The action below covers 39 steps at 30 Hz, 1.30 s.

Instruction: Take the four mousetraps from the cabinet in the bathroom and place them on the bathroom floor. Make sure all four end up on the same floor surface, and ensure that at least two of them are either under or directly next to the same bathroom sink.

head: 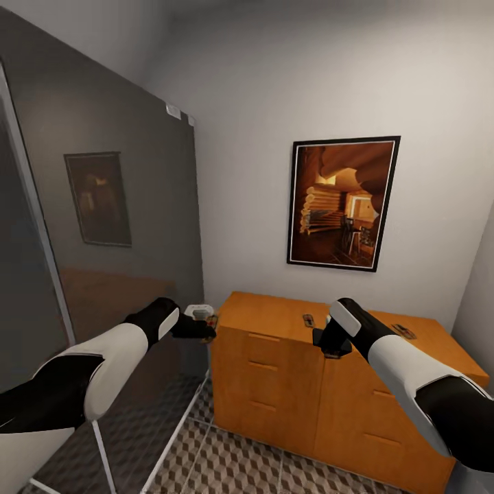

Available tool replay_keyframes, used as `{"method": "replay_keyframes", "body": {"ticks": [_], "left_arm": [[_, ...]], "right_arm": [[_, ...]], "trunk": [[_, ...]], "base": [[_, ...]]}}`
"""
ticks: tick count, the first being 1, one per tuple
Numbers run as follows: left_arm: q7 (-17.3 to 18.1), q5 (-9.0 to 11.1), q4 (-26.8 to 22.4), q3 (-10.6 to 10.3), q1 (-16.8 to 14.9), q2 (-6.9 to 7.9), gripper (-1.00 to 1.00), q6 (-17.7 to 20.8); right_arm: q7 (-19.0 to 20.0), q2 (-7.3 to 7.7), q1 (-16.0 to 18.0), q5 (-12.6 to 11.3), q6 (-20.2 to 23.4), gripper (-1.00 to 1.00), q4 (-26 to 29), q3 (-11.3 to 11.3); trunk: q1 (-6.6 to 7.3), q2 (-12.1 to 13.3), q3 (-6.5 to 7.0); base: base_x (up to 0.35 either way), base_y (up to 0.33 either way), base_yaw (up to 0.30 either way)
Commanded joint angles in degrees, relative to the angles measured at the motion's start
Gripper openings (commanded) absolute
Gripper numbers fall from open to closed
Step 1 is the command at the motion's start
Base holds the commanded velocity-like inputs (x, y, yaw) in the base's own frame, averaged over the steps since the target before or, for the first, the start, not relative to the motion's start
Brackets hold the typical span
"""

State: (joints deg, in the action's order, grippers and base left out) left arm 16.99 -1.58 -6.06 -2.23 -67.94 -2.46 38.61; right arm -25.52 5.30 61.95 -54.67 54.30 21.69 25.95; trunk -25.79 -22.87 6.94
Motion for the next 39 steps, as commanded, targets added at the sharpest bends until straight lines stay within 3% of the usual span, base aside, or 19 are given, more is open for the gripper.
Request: {"method": "replay_keyframes", "body": {"ticks": [1,25,29,31,34,39], "left_arm": [[0.2,-0.3,-0.1,-0.2,0.0,0.00,-1.00,0.2],[0.1,-0.3,0.0,-0.2,0.0,0.17,-1.00,0.2],[0.1,-0.4,1.0,-0.3,0.0,0.17,-1.00,0.2],[0.1,-0.4,1.3,-0.3,0.1,0.17,-1.00,0.2],[0.0,-0.4,1.7,-0.3,0.1,0.17,-1.00,0.2],[-0.1,-0.3,3.8,-0.3,0.1,0.23,-1.00,0.1]], "right_arm": [[-0.5,0.07,0.0,-0.7,0.1,-1.00,0.1,0.4],[-0.4,-1.62,0.0,-0.6,-0.2,-1.00,0.1,0.4],[-0.4,-1.68,-1.1,-0.6,-2.1,-1.00,0.1,2.9],[-0.4,-1.69,-1.4,-0.7,-2.9,-1.00,0.1,6.0],[-0.4,-1.69,-1.5,-0.7,-3.6,-1.00,0.1,8.1],[-0.4,-1.69,-1.6,-1.0,-4.6,-1.00,0.0,9.5]], "trunk": [[0.01,-0.1,0.03],[0.01,-0.1,1.00],[0.01,-0.1,1.18],[0.01,-0.1,1.26],[0.01,-0.1,1.34],[0.01,-0.1,1.37]], "base": [[-0.297,0.074,0.181],[-0.152,0.080,0.145],[-0.238,0.166,0.244],[-0.161,0.113,0.253],[-0.078,0.054,0.241],[-0.019,0.013,0.080]]}}
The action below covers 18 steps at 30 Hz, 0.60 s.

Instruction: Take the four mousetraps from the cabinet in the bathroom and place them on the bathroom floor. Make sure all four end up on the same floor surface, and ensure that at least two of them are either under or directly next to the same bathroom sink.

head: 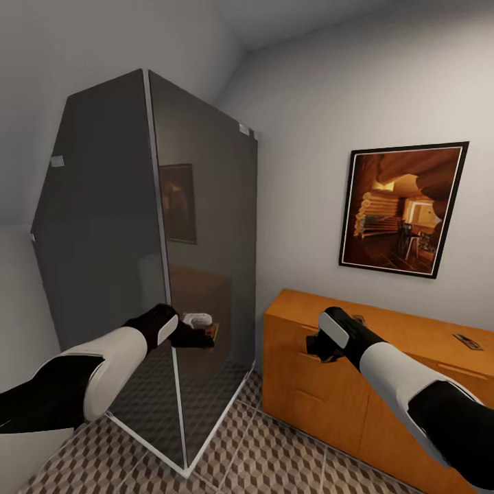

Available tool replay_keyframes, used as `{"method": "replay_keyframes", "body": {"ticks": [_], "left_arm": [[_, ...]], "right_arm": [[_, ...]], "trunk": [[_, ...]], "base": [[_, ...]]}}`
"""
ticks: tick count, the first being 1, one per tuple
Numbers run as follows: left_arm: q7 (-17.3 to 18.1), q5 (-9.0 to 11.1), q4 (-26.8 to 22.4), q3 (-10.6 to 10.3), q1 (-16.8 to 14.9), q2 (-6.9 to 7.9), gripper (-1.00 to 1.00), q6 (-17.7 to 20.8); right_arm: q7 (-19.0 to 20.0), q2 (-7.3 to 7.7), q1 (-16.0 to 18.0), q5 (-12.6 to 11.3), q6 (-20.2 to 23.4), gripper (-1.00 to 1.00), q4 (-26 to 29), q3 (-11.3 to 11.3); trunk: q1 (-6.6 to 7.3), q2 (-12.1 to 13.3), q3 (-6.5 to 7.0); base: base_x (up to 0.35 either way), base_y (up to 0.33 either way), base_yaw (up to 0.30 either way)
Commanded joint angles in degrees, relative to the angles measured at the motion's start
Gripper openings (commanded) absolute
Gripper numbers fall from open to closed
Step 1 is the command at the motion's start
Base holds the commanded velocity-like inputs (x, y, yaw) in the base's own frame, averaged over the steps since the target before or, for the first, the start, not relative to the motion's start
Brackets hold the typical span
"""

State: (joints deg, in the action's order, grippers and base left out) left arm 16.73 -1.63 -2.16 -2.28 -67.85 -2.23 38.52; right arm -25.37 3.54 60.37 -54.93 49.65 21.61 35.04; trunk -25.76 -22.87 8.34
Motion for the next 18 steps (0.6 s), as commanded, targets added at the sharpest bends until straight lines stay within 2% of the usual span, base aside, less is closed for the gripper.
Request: {"method": "replay_keyframes", "body": {"ticks": [1,6,8,11,15,18], "left_arm": [[0.2,-0.2,0.0,-0.2,0.0,0.01,-1.00,0.2],[0.2,-0.2,0.5,-0.2,0.2,-0.02,-1.00,0.2],[0.2,-0.2,0.6,-0.2,0.5,-0.08,-1.00,0.2],[-0.8,0.0,0.6,0.0,2.5,-0.01,-1.00,0.2],[-2.1,0.2,0.5,1.0,5.7,0.40,-1.00,0.0],[-2.5,0.3,0.4,2.0,7.9,1.59,-1.00,-0.4]], "right_arm": [[-0.5,0.05,0.0,-0.7,0.0,-1.00,0.1,0.4],[-0.5,-0.61,0.0,-0.8,-0.2,-1.00,0.1,0.5],[-0.5,-1.46,0.0,-0.8,-0.2,-1.00,0.1,0.5],[-0.5,-3.05,-0.1,-0.8,-0.3,-1.00,-0.4,0.6],[-0.4,-3.88,-0.2,-0.7,-0.3,-1.00,-2.7,0.6],[-0.1,-4.12,-1.1,-0.6,-0.5,-1.00,-4.3,0.6]], "trunk": [[-0.02,0.0,-0.03],[-0.02,0.0,-0.03],[-0.02,0.0,-0.03],[-0.02,0.0,-0.03],[-0.02,0.0,-0.03],[-0.02,0.0,-0.03]], "base": [[-0.004,0.002,0.015],[-0.002,0.001,0.007],[-0.001,0.000,0.003],[0.000,0.000,0.001],[0.000,0.000,0.000],[0.000,0.000,0.000]]}}
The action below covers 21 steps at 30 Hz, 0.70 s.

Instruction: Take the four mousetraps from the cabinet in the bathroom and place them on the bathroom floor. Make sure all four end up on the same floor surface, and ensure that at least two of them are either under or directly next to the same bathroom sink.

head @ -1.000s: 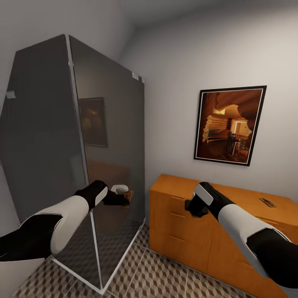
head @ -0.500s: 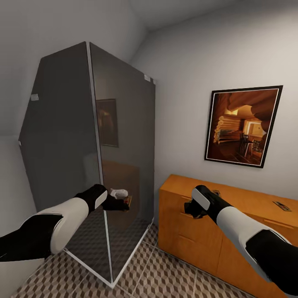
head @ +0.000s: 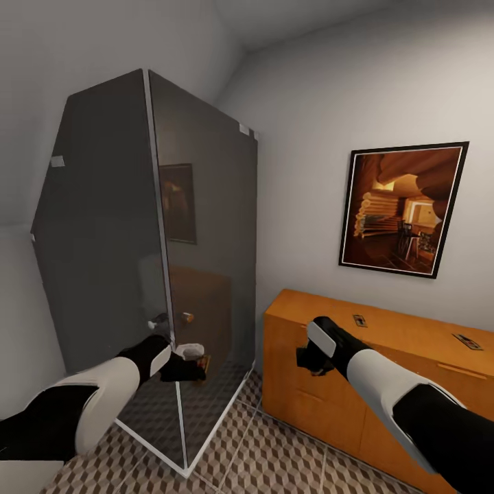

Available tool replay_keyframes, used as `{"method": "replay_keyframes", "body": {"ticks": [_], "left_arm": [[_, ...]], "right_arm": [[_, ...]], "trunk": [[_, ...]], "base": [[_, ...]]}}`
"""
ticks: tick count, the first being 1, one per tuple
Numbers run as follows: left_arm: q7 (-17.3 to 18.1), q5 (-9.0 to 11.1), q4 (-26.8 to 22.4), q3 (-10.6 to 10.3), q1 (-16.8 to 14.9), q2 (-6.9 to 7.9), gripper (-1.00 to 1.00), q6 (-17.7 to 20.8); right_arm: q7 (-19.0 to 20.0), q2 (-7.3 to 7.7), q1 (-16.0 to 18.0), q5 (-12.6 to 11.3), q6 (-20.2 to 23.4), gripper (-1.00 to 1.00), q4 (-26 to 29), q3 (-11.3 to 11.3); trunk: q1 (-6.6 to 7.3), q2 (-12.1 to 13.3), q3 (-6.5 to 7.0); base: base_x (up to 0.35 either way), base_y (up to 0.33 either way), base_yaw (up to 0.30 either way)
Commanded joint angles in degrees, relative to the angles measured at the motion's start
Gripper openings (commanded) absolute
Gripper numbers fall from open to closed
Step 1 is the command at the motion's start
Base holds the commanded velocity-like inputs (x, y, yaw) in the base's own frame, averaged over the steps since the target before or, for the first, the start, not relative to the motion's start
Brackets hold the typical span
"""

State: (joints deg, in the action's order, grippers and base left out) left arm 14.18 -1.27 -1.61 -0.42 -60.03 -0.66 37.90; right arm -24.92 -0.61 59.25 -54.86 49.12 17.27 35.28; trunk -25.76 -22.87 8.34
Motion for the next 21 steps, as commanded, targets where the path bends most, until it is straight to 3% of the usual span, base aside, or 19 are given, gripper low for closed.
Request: {"method": "replay_keyframes", "body": {"ticks": [1,6,12,16,17,19,21], "left_arm": [[0.0,-0.1,-0.1,0.4,0.4,0.21,-1.00,-0.1],[-0.1,-0.1,-0.1,1.1,3.4,1.03,-1.00,-4.6],[-0.2,0.0,-0.1,1.2,5.8,1.56,-1.00,-5.9],[-0.2,0.1,-0.1,1.3,8.3,3.27,-1.00,-6.3],[-0.2,0.5,-0.1,1.4,9.8,4.36,-1.00,-6.4],[-0.2,1.5,-0.1,1.6,10.9,5.02,-1.00,-6.4],[-0.2,3.2,-0.1,2.0,12.4,5.68,-1.00,-6.9]], "right_arm": [[-0.3,0.00,-0.3,-0.6,0.0,-1.00,-0.1,0.4],[2.4,-0.01,-2.9,-0.5,-1.4,-1.00,-0.7,0.4],[3.2,0.02,-5.6,-0.4,-1.9,-1.00,-0.8,0.5],[3.3,0.07,-8.5,-0.4,-4.1,-1.00,-0.8,0.5],[3.4,0.08,-10.2,-0.4,-5.5,-1.00,-0.8,0.6],[3.4,0.08,-11.6,-0.1,-6.2,-1.00,-0.9,0.9],[3.4,0.08,-13.0,1.6,-6.7,-1.00,-0.9,2.7]], "trunk": [[-0.03,0.0,-0.02],[-0.03,0.0,-0.02],[-0.03,0.0,-0.02],[-0.03,0.0,-0.02],[-0.03,0.0,-0.02],[-0.03,0.0,-0.02],[-0.03,0.0,-0.02]], "base": [[0.000,0.000,0.000],[0.000,0.000,0.000],[0.000,0.000,0.000],[0.000,0.000,0.000],[0.000,0.000,0.000],[0.000,0.000,0.000],[0.000,0.000,0.000]]}}
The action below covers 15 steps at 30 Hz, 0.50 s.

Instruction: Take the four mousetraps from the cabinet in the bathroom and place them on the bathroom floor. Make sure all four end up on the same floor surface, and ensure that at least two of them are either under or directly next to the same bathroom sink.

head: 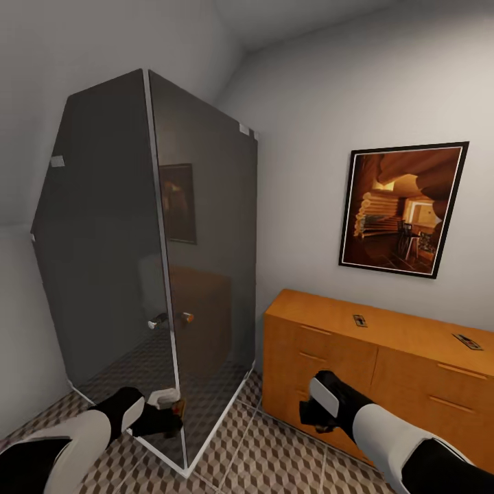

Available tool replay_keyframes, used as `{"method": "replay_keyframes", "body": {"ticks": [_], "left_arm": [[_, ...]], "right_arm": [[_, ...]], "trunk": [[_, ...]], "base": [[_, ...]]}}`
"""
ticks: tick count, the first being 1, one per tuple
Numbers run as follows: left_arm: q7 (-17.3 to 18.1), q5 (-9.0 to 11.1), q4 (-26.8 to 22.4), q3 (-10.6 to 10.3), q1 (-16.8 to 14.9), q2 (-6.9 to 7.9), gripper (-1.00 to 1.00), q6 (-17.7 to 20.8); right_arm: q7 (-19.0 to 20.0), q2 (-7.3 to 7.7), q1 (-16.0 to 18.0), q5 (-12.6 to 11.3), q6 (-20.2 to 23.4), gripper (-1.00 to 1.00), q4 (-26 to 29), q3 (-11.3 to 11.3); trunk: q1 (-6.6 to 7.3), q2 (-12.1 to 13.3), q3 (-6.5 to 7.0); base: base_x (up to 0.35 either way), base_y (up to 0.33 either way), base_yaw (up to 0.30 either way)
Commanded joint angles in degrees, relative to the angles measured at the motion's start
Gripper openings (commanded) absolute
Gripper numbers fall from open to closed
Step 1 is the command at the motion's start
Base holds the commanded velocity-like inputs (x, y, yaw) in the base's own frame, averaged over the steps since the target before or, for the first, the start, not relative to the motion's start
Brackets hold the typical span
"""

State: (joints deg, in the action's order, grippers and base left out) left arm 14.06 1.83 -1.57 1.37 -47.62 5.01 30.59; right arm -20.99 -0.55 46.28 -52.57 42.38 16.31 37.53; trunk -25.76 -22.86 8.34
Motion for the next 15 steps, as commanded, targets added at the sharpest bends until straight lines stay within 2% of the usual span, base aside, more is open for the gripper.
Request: {"method": "replay_keyframes", "body": {"ticks": [1,3,9,11,15], "left_arm": [[-0.1,1.0,-0.1,0.3,0.8,0.17,-1.00,-0.2],[-0.2,2.2,0.0,0.5,2.9,0.40,-1.00,-1.8],[-0.4,3.0,0.0,0.5,6.4,0.50,-1.00,-4.0],[-0.5,3.5,0.0,0.6,8.8,0.52,-1.00,-6.4],[-0.5,5.0,0.2,0.6,11.8,0.52,-1.00,-9.7]], "right_arm": [[-0.5,0.02,-0.6,0.4,-0.2,-1.00,0.1,1.5],[-0.5,0.02,-2.6,2.4,-1.9,-1.00,0.0,3.2],[-0.4,0.07,-6.6,3.3,-6.0,-1.00,0.0,3.9],[-0.4,0.15,-9.6,3.4,-8.1,-1.00,0.1,4.1],[-0.5,0.19,-12.4,3.7,-10.1,-1.00,0.0,4.1]], "trunk": [[-0.02,-0.1,-0.02],[-0.02,-0.1,-0.02],[-0.02,-0.1,-0.02],[-0.02,-0.1,-0.02],[-0.02,-0.1,-0.02]], "base": [[0.000,0.000,0.000],[0.000,0.000,0.000],[0.000,0.000,0.000],[0.000,0.000,0.000],[0.000,0.000,0.000]]}}
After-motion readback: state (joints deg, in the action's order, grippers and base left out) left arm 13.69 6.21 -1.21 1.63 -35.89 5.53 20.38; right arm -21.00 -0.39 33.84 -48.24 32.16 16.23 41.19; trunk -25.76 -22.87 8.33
